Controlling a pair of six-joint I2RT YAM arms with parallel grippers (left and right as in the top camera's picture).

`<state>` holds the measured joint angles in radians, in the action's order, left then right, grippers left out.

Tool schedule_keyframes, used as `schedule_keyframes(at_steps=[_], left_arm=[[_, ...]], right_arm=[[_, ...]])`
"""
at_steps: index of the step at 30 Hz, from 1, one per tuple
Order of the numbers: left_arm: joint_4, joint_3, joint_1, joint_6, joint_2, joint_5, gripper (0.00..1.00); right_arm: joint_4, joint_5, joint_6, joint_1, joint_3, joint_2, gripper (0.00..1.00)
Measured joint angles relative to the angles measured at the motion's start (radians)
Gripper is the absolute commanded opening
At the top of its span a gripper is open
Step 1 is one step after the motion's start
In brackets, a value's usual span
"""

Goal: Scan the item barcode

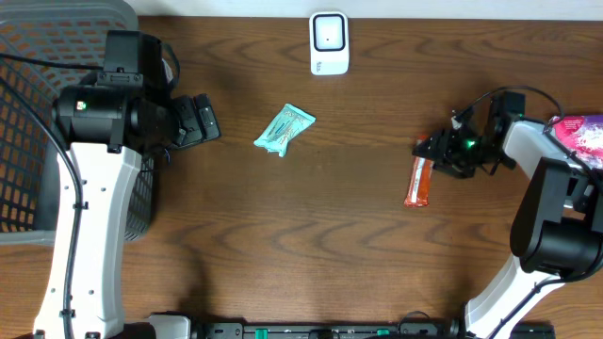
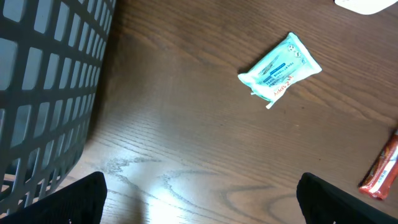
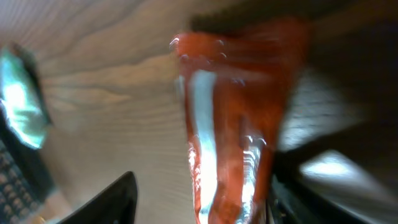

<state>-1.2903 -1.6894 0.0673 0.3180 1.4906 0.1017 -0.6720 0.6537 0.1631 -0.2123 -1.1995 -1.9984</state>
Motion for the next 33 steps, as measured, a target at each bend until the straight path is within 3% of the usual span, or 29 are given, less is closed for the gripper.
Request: schedule_keyframes(at_steps=[2,4,5,14,22,33], left_arm=[[0.0,0.0,0.0,0.0,0.0,0.0,0.98],[0.0,0.0,0.0,0.0,0.0,0.0,0.98],[0.0,0.0,0.0,0.0,0.0,0.0,0.98],[0.0,0.0,0.0,0.0,0.0,0.0,0.98],[0.0,0.0,0.0,0.0,0.0,0.0,0.98],[0.0,0.0,0.0,0.0,0.0,0.0,0.98]], right_arm=[[0.042,0.026,0.018,0.005,0.032,0.004,0.35],[0.071,0.031,0.042,0.011,0.062,0.005,0.07],[0.083,0.032,0.05,0.013,0.074,0.004,0.01],[0.079,0.03,0.071,0.017,0.093,0.002,0.01],[-0.072,-0.067,0.056,0.028,0.026,0.002,0.01],[-0.18,-0.613,0.1,0.196,0.0,0.183,0.01]])
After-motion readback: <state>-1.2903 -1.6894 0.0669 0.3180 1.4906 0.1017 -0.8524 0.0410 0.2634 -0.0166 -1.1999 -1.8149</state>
